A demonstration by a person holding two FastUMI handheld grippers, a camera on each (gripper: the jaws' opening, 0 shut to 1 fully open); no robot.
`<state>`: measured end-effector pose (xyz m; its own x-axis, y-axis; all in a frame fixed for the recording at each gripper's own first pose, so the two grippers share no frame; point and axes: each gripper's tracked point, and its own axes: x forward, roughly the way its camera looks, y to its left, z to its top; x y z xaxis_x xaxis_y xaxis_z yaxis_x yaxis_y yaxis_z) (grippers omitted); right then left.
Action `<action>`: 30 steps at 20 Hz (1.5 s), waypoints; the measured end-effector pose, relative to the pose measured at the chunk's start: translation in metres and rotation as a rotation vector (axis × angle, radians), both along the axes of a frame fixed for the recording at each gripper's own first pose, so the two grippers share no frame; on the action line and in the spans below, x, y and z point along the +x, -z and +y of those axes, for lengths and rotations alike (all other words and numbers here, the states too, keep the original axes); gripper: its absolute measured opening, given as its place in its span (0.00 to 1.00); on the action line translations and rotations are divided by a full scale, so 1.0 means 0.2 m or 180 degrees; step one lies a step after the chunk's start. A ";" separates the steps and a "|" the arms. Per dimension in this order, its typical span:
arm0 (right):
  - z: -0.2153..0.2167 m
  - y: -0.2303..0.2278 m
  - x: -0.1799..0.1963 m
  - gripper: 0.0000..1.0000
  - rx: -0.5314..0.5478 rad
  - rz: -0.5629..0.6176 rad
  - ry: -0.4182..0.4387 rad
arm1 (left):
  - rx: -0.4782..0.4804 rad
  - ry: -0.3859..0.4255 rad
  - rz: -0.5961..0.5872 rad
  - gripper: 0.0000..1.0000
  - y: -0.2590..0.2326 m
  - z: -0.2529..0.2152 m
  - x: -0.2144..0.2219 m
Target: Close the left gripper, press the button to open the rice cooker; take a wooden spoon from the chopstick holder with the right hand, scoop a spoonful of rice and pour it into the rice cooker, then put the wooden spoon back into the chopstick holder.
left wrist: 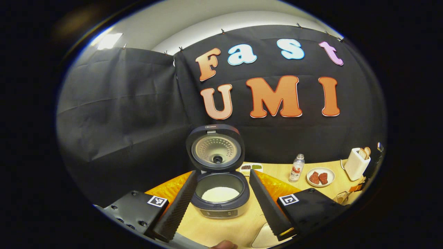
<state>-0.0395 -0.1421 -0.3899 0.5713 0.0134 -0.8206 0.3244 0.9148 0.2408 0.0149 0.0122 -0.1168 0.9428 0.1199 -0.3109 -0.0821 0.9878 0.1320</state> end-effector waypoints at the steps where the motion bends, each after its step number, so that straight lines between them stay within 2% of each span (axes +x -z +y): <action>1: 0.00 -0.03 -0.01 0.31 0.0004 0.0028 0.0091 | -0.0058 -0.0022 -0.0013 1.00 -0.02 0.04 0.05; 6: -0.05 -0.18 0.01 0.48 -0.0182 0.0017 0.0282 | -0.0464 -0.0190 -0.0047 0.99 -0.15 0.28 0.34; 7: -0.07 -0.22 0.02 0.57 -0.0237 -0.0013 0.0316 | -0.0504 -0.0186 -0.0037 1.00 -0.17 0.32 0.40; 9: -0.12 -0.32 0.03 0.60 -0.0378 -0.0097 0.0388 | -0.0486 -0.0073 0.0101 0.96 -0.14 0.35 0.53; 10: -0.14 -0.37 0.05 0.71 -0.0480 -0.0173 0.0422 | -0.0547 -0.0040 0.0161 0.99 -0.14 0.37 0.60; 11: -0.16 -0.44 0.06 0.74 -0.0568 -0.0264 0.0442 | -0.0634 -0.0037 0.0225 0.98 -0.15 0.40 0.66; 14: -0.18 -0.67 0.12 0.77 -0.0729 -0.0575 0.0451 | -0.0712 0.0029 0.0184 0.99 -0.23 0.44 0.90; 16: -0.14 -0.82 0.15 0.78 -0.0804 -0.0781 0.0389 | -0.0677 0.0052 0.0249 0.98 -0.23 0.43 1.07; 18: -0.11 -0.94 0.19 0.78 -0.0919 -0.0953 0.0300 | -0.0767 0.0050 0.0284 0.98 -0.22 0.41 1.22; 21: -0.08 -1.09 0.19 0.81 -0.1023 -0.1148 0.0179 | -0.0703 0.0119 0.0617 1.00 -0.08 0.36 1.41; 24: -0.03 -1.15 0.20 0.82 -0.1018 -0.1226 0.0113 | -0.0635 0.0062 0.1066 0.98 0.14 0.34 1.40; 26: -0.01 -1.15 0.19 0.82 -0.1006 -0.1207 0.0069 | -0.0497 -0.0043 0.1202 0.99 0.17 0.39 1.39; 30: 0.04 -1.10 0.21 0.82 -0.0998 -0.1167 -0.0074 | -0.0479 -0.0074 0.1561 1.00 0.23 0.34 1.30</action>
